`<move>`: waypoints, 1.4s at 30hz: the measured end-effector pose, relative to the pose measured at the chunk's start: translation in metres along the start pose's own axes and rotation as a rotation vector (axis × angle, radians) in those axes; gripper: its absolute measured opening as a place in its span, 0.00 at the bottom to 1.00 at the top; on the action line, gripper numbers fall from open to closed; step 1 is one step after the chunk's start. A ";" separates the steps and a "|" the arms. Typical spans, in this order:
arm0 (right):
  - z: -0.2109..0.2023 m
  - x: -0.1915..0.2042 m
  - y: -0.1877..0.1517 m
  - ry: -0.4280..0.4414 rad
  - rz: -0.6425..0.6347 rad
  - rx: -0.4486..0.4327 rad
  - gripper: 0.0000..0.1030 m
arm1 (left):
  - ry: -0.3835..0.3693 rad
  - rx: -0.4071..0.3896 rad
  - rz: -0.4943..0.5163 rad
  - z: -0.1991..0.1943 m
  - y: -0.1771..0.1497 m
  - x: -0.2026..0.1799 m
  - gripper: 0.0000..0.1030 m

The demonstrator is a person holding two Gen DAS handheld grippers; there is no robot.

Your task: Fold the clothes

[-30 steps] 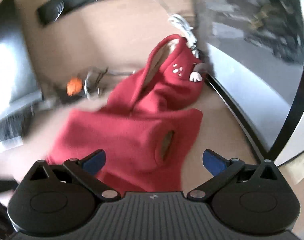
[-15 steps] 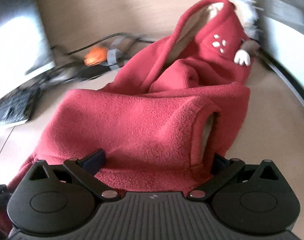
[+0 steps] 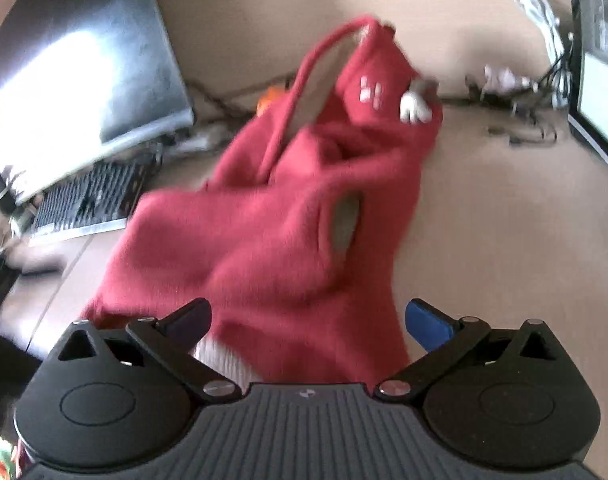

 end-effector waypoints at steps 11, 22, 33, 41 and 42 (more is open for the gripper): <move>0.016 0.020 -0.046 -0.155 -0.278 0.115 1.00 | 0.303 0.059 -0.803 -0.008 -0.053 0.170 1.00; 0.037 0.045 -0.024 -0.172 -0.384 0.110 1.00 | 0.390 0.108 -1.344 -0.051 -0.173 0.244 1.00; 0.026 0.006 0.038 -0.381 -0.191 -0.171 1.00 | -0.005 -0.014 -0.959 -0.035 -0.068 0.158 1.00; -0.080 -0.144 -0.022 -0.463 0.575 -0.205 1.00 | -0.263 0.009 -0.633 0.008 -0.020 0.041 1.00; -0.084 -0.142 -0.031 -0.469 0.544 -0.177 1.00 | -0.260 0.018 -0.616 0.011 -0.021 0.036 1.00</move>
Point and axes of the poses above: each gripper's, at about its wrist camera, not at the fingertips, and z roughly the way its jaws point, x to its left, y to its top, the point moved 8 cm from there along z, roughly the way its jaws point, and after that the axes turned 2 degrees about -x, right-handed, at the moved point
